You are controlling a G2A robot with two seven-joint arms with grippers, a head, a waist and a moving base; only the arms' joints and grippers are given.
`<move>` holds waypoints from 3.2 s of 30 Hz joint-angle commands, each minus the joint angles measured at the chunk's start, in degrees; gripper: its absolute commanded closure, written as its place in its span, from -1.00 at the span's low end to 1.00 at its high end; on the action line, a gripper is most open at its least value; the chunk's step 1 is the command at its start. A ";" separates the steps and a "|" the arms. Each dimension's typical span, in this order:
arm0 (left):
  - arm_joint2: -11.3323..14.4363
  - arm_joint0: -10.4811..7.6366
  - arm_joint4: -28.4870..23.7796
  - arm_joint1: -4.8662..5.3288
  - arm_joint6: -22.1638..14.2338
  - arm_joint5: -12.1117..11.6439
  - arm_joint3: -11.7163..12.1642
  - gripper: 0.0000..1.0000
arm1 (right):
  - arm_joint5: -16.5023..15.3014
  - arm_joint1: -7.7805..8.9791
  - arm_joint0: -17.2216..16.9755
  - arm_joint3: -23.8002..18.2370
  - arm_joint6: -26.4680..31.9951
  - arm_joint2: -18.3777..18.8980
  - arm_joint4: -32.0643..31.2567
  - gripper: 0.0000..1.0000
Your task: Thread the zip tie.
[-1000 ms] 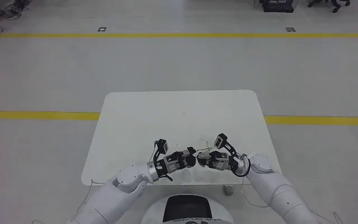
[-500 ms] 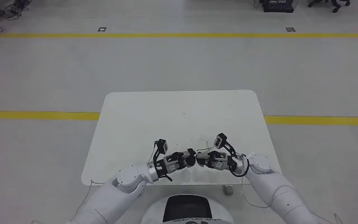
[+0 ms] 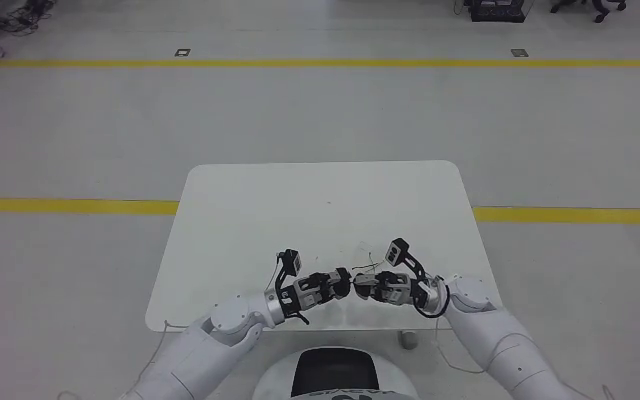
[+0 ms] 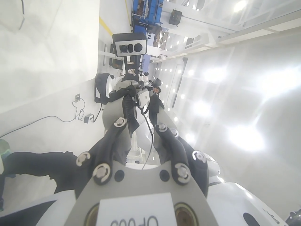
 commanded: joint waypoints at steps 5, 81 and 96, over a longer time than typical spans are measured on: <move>-0.02 0.01 0.28 0.06 0.16 -0.03 -0.08 0.72 | -0.19 0.22 0.08 -0.30 1.11 0.22 -1.04 1.00; 1.60 -0.95 1.14 0.36 -1.45 0.11 0.32 0.82 | -0.03 0.39 0.53 0.37 -0.70 -0.42 -2.04 1.00; 1.63 -1.02 0.87 0.43 -1.24 -0.10 0.52 0.86 | -1.16 0.44 0.43 0.15 0.09 -0.34 -1.89 1.00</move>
